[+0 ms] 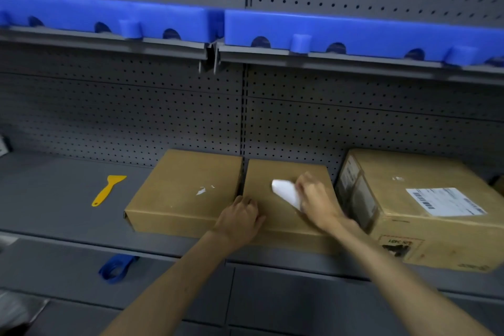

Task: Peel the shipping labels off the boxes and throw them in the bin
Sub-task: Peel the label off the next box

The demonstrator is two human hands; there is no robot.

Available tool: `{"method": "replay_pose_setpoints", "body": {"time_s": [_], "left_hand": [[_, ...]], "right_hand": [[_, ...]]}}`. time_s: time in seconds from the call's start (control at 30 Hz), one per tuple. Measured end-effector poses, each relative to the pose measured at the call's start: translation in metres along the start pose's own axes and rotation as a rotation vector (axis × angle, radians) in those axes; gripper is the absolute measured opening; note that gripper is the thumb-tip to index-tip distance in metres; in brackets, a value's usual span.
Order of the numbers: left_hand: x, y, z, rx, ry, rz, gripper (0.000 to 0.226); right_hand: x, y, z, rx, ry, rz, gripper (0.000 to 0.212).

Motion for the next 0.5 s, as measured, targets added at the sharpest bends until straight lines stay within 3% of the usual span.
{"method": "replay_pose_setpoints", "body": {"time_s": [0.1, 0.3, 0.43, 0.5], "left_hand": [[0.001, 0.000, 0.000, -0.002, 0.015, -0.010, 0.034], [0.000, 0.000, 0.002, 0.012, 0.024, -0.014, 0.035], [0.002, 0.001, 0.004, 0.021, 0.045, -0.048, 0.037], [0.004, 0.001, 0.007, 0.065, 0.028, -0.059, 0.038]], "right_hand": [[0.016, 0.020, 0.025, 0.074, -0.196, 0.199, 0.013], [0.011, 0.019, 0.028, 0.106, -0.130, 0.153, 0.015], [0.015, 0.047, 0.045, 0.240, -0.273, 0.443, 0.013], [0.012, 0.052, 0.039, 0.243, -0.226, 0.446, 0.011]]}}
Point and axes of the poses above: each hand's wrist, its own x-axis towards the middle knuckle, its own y-axis out of the back of the hand, z = x × y, the point moved 1 cm from there along x, towards the middle knuckle, and after that the axes turned 2 degrees about -x, right-handed, at the moved point
